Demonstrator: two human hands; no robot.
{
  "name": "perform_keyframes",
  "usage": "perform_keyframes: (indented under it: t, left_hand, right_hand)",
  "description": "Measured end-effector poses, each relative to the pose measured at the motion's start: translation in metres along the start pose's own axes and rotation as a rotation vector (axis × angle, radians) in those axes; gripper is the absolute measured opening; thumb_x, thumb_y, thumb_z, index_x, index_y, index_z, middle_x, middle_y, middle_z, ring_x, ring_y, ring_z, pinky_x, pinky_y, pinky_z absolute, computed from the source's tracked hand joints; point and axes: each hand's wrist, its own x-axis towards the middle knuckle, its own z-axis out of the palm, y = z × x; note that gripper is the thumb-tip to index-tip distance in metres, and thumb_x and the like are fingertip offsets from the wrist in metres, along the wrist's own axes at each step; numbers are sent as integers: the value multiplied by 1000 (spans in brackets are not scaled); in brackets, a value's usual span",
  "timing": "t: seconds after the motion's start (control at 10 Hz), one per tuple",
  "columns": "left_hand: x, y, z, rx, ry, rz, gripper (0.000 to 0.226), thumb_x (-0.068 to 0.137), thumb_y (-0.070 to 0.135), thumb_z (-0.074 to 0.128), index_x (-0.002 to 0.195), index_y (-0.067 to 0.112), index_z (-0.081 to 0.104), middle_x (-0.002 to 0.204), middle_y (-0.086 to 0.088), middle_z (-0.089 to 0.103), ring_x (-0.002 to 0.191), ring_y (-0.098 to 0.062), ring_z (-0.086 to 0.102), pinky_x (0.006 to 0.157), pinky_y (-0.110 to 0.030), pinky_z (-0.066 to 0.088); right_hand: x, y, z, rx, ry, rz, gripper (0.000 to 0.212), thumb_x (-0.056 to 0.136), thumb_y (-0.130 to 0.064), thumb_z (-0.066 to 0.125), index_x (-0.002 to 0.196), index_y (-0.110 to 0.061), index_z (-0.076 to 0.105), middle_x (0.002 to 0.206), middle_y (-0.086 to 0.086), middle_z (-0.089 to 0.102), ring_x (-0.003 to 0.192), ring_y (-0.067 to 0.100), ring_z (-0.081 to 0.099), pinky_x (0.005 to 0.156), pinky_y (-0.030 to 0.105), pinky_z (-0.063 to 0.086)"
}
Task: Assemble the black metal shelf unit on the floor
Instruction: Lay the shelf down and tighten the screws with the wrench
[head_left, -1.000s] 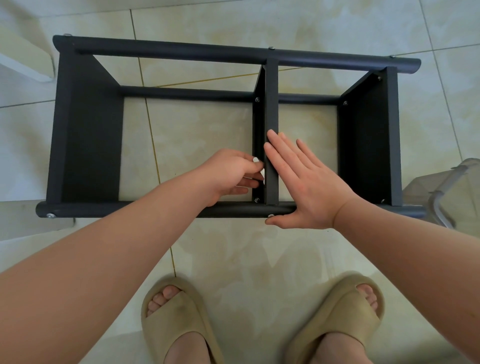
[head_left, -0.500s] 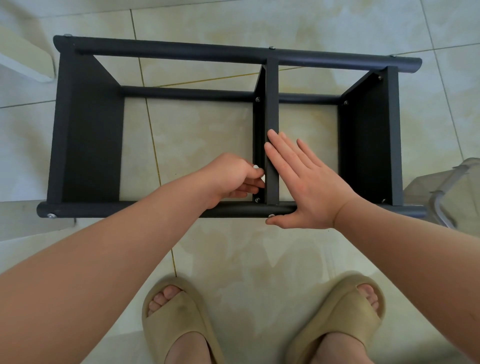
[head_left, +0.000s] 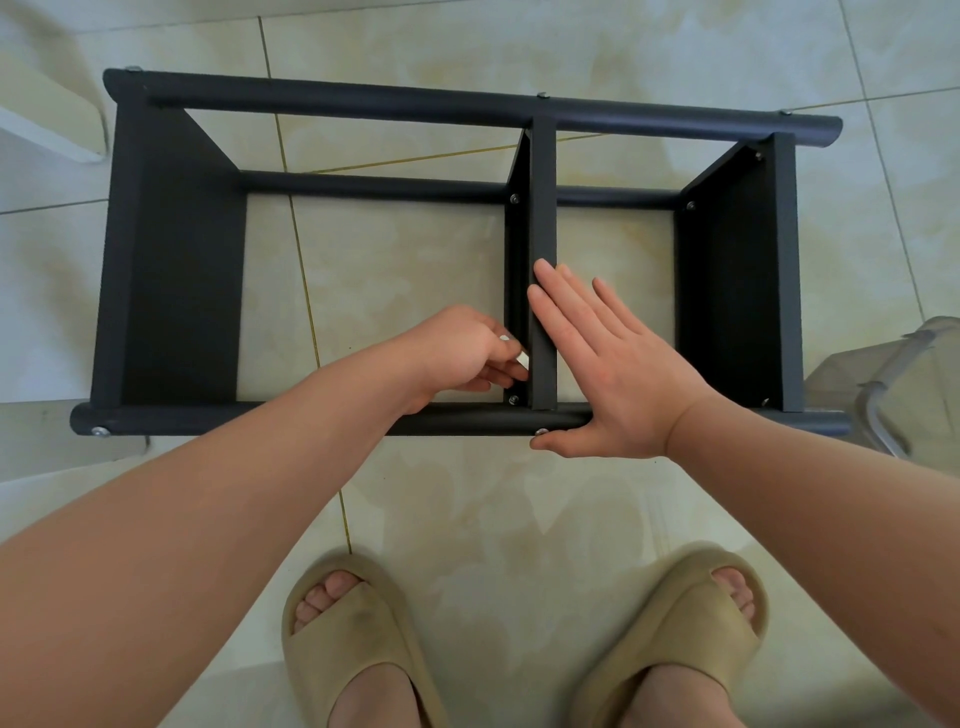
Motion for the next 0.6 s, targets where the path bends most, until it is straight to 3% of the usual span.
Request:
perform_keyframes:
  t: [0.2, 0.6]
  left_hand:
    - [-4, 0, -3, 62, -16, 18, 19, 101, 16, 52, 86, 17, 63, 73, 8, 74, 78, -8, 67, 76, -26, 49]
    - [-11, -4, -12, 187, -55, 66, 19, 101, 12, 53, 88, 18, 65, 80, 8, 75, 80, -5, 67, 77, -24, 49]
  right_hand:
    - [0, 0, 0, 1, 1, 0, 122, 80, -85, 39, 161, -3, -3, 168, 12, -15, 156, 28, -11, 127, 50, 7]
    - [0, 1, 1, 1, 6, -3, 121, 81, -85, 38, 161, -4, -4, 168, 12, -15, 156, 27, -11, 127, 50, 8]
